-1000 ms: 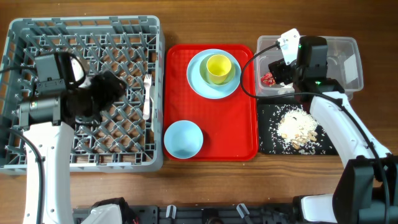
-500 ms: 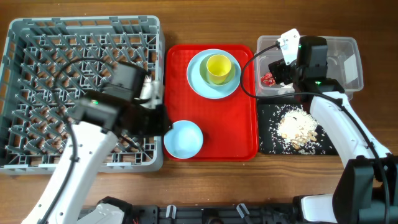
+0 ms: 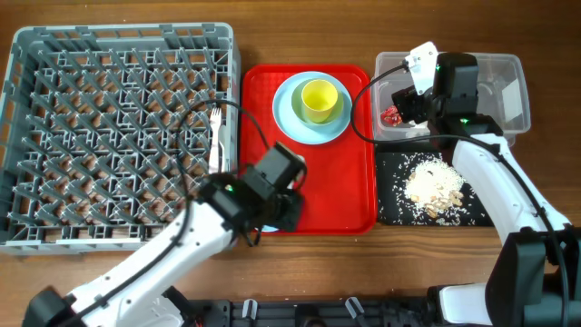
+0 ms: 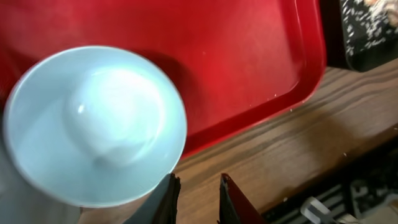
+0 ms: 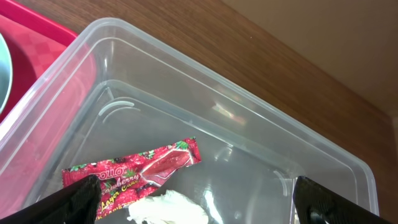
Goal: Sort waste into correct bins and load items into the dishwasher rack
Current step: 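Move the left gripper from the rack to the blue bowl on the red tray, then grasp the rim of the blue bowl with the left gripper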
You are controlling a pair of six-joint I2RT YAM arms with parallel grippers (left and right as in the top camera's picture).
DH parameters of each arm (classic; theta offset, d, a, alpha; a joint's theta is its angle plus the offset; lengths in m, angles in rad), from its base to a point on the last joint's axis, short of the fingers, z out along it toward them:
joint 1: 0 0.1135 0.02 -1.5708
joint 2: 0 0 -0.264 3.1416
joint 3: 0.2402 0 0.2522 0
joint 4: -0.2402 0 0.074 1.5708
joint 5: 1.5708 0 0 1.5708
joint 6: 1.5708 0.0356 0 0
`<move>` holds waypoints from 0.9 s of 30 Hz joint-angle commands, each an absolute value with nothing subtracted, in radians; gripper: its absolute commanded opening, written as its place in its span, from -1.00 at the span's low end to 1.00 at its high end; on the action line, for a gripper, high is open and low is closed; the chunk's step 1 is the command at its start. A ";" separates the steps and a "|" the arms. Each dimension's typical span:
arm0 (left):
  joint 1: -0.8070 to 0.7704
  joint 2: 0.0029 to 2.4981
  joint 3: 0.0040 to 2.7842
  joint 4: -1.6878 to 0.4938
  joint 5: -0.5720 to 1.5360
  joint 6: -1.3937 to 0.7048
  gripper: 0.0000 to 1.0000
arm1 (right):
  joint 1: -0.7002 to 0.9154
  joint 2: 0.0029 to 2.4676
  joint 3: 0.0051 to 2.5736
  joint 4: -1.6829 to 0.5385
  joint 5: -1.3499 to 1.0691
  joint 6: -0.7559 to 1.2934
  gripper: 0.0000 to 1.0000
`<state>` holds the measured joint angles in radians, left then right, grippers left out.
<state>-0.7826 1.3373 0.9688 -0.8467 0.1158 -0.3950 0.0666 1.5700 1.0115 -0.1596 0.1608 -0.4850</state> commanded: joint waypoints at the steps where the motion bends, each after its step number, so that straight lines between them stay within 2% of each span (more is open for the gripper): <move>1: -0.842 1.424 0.946 -0.817 -0.023 -0.410 -0.63 | 0.064 1.580 1.026 -0.158 0.157 -0.497 0.99; 3: -0.861 1.486 0.946 -0.790 -0.077 -0.410 -0.69 | 0.064 1.580 1.026 -0.158 0.157 -0.498 0.99; 10: -0.862 1.626 0.946 -0.769 -0.034 -0.435 -0.73 | 0.064 1.580 1.026 -0.158 0.157 -0.497 0.99; 22: -0.862 1.627 0.983 -0.766 0.003 -0.435 -0.73 | 0.064 1.580 1.026 -0.158 0.157 -0.497 1.00; 24: -0.861 1.607 1.001 -0.767 -0.033 -0.430 -0.64 | 0.064 1.580 1.026 -0.158 0.157 -0.498 1.00; 27: -0.861 1.578 1.024 -0.783 -0.173 -0.427 -0.64 | 0.064 1.580 1.026 -0.158 0.157 -0.498 1.00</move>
<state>-0.8574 1.6226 0.9855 -0.7677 -0.0448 -0.4248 0.0666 1.5700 1.0115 -0.1596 0.1608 -0.4850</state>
